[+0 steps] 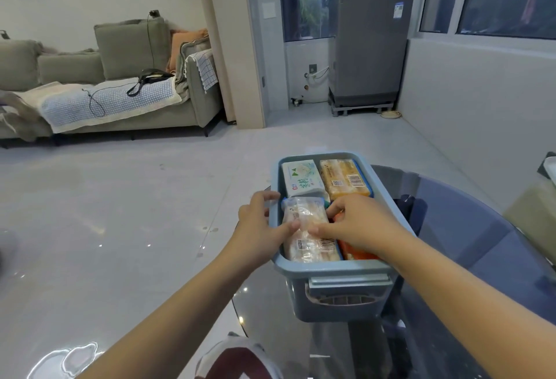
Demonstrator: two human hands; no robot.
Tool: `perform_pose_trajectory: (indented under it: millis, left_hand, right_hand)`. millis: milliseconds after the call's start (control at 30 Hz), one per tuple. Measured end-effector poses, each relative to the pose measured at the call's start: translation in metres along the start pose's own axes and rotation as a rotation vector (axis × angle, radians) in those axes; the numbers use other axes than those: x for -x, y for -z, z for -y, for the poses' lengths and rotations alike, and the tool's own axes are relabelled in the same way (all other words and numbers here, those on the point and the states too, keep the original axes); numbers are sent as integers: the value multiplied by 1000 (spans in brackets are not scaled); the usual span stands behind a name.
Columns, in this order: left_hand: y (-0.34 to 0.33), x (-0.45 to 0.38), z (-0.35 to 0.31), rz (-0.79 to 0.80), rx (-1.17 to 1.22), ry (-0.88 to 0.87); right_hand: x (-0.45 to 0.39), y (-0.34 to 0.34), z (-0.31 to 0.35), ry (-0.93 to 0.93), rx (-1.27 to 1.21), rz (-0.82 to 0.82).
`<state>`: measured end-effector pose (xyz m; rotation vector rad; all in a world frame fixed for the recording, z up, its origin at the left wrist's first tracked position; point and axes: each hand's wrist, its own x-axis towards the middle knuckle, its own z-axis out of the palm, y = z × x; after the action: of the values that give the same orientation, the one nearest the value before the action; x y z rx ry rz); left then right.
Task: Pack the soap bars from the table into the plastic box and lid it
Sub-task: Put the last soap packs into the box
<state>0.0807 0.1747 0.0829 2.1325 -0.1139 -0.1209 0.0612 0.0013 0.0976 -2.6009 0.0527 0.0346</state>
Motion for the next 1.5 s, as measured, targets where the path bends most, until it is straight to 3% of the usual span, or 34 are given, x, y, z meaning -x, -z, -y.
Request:
perform_pose_trajectory:
  millis: [100,233,400,567,633,833,967,1100,1167,1300,1400,1500]
  left_hand:
    - [1,-5,-3,63,205,89]
    - [-1,-16,-6,94,299,166]
    - [-2,-19,-6,99,358,190]
    - [-5,-13,-4,-30,238,145]
    - [-8,-12,-2,-73,248,108]
    - [-19,-1,-5,-158,290,152]
    - [-46,13,-10,-182,418,195]
    - [-83,26,-28,-85,652,211]
    - [-100,34,-40,-32,702,209]
    - [-115,34,-50,163,708,193]
    - [-111,15,-46,73,594,198]
    - [-97,-7,-42,-77,691,206]
  right_hand:
    - [-6,1,-4,-54,-154,13]
    - [-15,-2,-2,-31,14,13]
    - [-10,-2,0,-14,28,-12]
    - [29,-1,-6,57,-109,-276]
    - [50,-5,-10,96,-178,-294]
    - [70,-14,-32,291,-64,-512]
    - [69,4,-59,289,-46,-593]
    - [62,33,-96,188,-62,-514]
    - [58,42,-108,104,-66,-551]
    - [66,33,-114,-307,-173,-676]
    - [79,16,-105,-416,-417,-656]
    - [86,1,-97,-384,-646,-628]
